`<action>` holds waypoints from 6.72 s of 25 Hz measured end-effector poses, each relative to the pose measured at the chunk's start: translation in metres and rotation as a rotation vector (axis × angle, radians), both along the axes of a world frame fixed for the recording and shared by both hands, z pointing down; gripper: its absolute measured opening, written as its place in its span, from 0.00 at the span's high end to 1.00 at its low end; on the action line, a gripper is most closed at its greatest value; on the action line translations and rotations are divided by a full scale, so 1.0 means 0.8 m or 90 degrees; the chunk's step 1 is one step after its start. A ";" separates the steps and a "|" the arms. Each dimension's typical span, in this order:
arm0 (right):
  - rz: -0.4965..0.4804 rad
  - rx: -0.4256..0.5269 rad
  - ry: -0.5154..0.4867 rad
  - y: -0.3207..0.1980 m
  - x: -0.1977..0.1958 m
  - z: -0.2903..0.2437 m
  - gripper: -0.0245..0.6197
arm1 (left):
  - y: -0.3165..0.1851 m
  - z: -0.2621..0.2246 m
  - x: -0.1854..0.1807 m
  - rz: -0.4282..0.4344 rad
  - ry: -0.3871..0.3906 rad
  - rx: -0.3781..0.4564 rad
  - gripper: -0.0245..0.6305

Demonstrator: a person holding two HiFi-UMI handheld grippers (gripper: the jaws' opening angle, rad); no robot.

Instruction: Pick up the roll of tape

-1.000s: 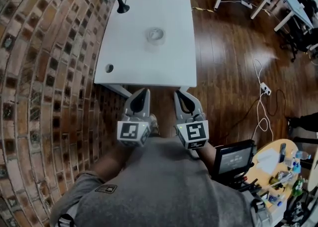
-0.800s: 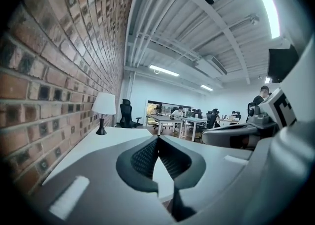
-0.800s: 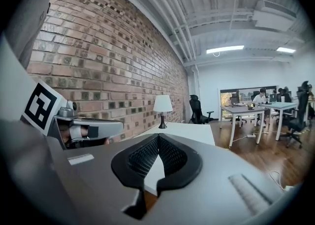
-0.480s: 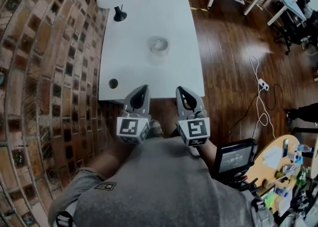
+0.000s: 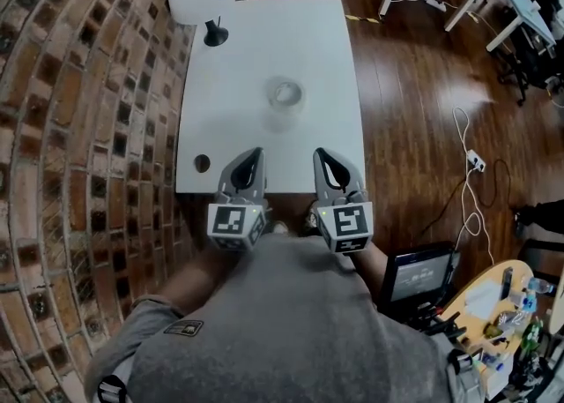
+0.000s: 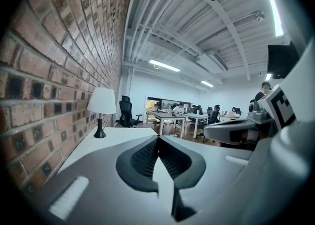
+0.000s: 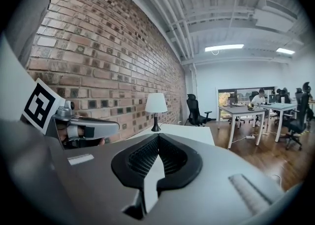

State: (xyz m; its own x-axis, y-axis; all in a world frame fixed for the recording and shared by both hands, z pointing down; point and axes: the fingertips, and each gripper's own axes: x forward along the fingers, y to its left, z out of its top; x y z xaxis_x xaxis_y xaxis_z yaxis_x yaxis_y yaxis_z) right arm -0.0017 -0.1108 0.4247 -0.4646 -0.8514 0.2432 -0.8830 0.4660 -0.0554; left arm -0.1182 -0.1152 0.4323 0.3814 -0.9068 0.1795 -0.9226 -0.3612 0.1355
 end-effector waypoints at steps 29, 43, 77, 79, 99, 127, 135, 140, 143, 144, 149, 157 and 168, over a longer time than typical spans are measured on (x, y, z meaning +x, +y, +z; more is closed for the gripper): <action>-0.026 -0.131 0.036 -0.128 0.017 0.108 0.94 | -0.127 0.115 -0.008 -0.045 -0.055 -0.142 0.96; -0.016 -0.198 0.069 -0.177 0.002 0.166 0.94 | -0.174 0.182 -0.013 -0.013 -0.070 -0.215 0.96; -0.065 -0.296 0.188 -0.278 -0.040 0.256 0.64 | -0.258 0.236 0.024 0.131 -0.105 -0.305 0.69; -0.073 -0.310 0.194 -0.281 -0.046 0.259 0.64 | -0.260 0.235 0.025 0.135 -0.106 -0.305 0.69; -0.054 -0.325 0.259 -0.291 -0.037 0.273 0.77 | -0.251 0.226 0.024 0.136 -0.104 -0.300 0.68; 0.057 -0.013 0.155 -0.276 0.048 0.061 0.79 | -0.203 0.116 0.041 0.072 -0.066 -0.133 0.86; 0.047 0.050 0.124 -0.242 0.072 -0.001 0.79 | -0.179 0.072 0.057 0.033 -0.052 -0.083 0.89; 0.040 0.071 0.092 -0.214 0.089 -0.025 0.79 | -0.162 0.045 0.058 -0.006 -0.050 -0.046 0.92; 0.039 0.083 0.066 -0.197 0.096 -0.038 0.79 | -0.151 0.027 0.053 -0.031 -0.064 -0.025 0.93; 0.038 0.088 0.061 -0.192 0.097 -0.043 0.79 | -0.147 0.020 0.051 -0.036 -0.063 -0.016 0.94; 0.037 0.100 0.044 -0.169 0.096 -0.059 0.79 | -0.128 -0.007 0.048 -0.044 -0.033 0.017 0.94; 0.052 0.129 0.028 -0.107 0.069 -0.091 0.79 | -0.088 -0.033 0.021 -0.032 -0.006 0.053 0.95; 0.117 0.109 0.012 0.009 0.014 -0.091 0.78 | -0.001 -0.045 -0.060 -0.001 0.010 0.059 0.96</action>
State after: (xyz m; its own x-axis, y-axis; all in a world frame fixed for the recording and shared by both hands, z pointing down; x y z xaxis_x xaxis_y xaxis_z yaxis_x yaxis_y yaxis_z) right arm 0.0097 -0.1036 0.3518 -0.2942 -0.9510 0.0951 -0.9542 0.2980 0.0279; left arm -0.1658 -0.1160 0.3964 0.3821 -0.9199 0.0887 -0.9212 -0.3714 0.1164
